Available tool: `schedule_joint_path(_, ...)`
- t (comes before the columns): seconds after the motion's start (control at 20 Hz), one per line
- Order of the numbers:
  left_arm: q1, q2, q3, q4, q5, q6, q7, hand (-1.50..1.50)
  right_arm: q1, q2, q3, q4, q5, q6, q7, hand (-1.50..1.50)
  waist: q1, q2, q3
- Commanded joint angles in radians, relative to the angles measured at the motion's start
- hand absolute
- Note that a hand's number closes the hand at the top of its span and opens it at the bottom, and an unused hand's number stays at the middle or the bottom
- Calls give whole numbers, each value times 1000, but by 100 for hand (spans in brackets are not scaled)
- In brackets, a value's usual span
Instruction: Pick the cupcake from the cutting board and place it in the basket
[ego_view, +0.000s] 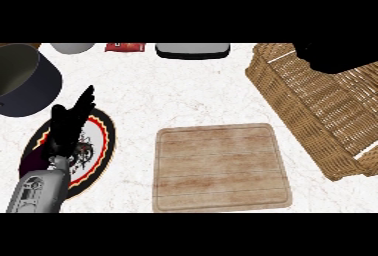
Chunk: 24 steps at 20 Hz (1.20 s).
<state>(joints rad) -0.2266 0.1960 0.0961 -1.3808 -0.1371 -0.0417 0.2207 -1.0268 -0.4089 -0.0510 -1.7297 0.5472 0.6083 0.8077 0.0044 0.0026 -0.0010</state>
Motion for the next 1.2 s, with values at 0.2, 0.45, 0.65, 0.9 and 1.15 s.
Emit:
schedule_joint_path(0.2,-3,-2,-5,16,-9,-4,-17,0,83,-197,-36,268,131,-72,-286,150,6,3,1)
schedule_joint_path(0.45,-39,14,16,-28,25,-27,72,0,145,-297,-113,363,105,-98,-506,150,1,0,2)
schedule_joint_path(0.65,17,-16,-12,-56,0,-4,40,0,155,-328,-130,518,95,-123,-683,150,10,0,2)
schedule_joint_path(0.9,-27,12,16,-44,8,-15,65,0,174,-290,-92,664,170,-244,-806,150,10,2,1)
schedule_joint_path(1.15,-24,-31,-1,45,-22,20,-28,0,125,-219,-69,833,217,-326,-845,150,12,4,1)
